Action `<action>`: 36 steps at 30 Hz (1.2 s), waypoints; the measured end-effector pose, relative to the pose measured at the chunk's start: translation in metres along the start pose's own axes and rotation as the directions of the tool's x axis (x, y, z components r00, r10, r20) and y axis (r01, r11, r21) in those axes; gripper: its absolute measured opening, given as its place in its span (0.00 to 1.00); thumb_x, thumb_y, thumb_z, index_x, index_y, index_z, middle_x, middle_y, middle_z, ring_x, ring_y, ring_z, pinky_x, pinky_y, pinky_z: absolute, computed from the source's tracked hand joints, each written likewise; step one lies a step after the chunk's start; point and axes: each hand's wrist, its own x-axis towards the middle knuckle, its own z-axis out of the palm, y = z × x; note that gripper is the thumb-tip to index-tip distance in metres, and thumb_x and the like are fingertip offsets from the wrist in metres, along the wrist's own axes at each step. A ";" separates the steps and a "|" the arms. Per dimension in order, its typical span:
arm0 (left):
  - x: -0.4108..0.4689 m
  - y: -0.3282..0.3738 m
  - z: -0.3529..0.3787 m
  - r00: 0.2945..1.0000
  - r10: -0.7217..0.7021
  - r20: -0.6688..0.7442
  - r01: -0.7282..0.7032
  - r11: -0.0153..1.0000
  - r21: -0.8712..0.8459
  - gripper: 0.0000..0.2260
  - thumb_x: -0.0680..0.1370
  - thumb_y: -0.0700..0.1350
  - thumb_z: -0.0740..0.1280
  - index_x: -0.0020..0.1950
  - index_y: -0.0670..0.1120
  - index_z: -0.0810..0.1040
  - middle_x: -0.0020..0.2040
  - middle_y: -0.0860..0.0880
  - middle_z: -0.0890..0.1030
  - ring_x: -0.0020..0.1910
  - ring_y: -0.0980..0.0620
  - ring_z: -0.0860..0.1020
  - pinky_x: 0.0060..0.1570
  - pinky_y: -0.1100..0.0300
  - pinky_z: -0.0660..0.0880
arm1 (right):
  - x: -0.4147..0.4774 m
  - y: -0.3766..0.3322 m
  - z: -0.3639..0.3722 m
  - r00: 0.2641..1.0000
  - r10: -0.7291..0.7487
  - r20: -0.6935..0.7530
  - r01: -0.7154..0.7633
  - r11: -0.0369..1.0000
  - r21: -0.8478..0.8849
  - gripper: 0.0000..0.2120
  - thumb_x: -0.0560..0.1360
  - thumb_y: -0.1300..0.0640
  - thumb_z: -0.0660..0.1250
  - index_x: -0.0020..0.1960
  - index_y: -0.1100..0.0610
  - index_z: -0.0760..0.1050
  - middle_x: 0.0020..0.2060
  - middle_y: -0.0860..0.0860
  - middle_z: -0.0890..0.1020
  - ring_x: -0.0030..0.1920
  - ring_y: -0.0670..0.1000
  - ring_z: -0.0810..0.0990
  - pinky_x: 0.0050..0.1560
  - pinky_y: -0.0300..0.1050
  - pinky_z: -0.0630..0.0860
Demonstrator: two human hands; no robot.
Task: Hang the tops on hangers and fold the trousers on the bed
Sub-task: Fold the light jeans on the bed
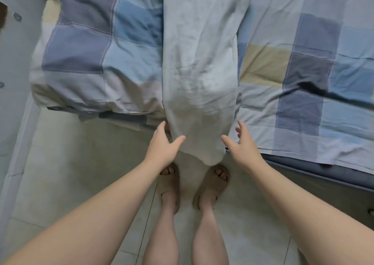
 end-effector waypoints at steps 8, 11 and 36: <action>0.056 -0.009 0.032 0.997 -0.024 -0.072 -0.003 0.936 -0.353 0.28 0.67 0.53 0.81 0.60 0.46 0.74 0.55 0.53 0.81 0.56 0.52 0.81 0.58 0.54 0.78 | 0.074 0.023 0.029 1.000 0.019 -0.017 -0.009 0.895 0.446 0.39 0.72 0.54 0.78 0.75 0.58 0.60 0.64 0.52 0.79 0.59 0.47 0.81 0.54 0.41 0.82; 0.064 -0.006 0.038 0.997 -0.052 0.060 0.073 0.899 -0.432 0.28 0.64 0.54 0.82 0.59 0.43 0.82 0.52 0.49 0.86 0.51 0.51 0.84 0.56 0.50 0.82 | 0.082 0.022 0.032 0.999 0.053 -0.001 -0.043 0.829 0.557 0.34 0.69 0.55 0.80 0.69 0.62 0.68 0.59 0.54 0.83 0.56 0.51 0.84 0.55 0.47 0.82; -0.126 -0.003 -0.065 0.953 -0.103 0.286 0.255 0.785 -0.564 0.14 0.79 0.48 0.71 0.63 0.46 0.79 0.57 0.48 0.85 0.55 0.48 0.84 0.56 0.51 0.80 | -0.153 -0.040 0.011 0.956 0.147 0.254 -0.275 0.755 0.595 0.10 0.75 0.61 0.72 0.56 0.61 0.82 0.52 0.57 0.86 0.52 0.57 0.85 0.58 0.52 0.80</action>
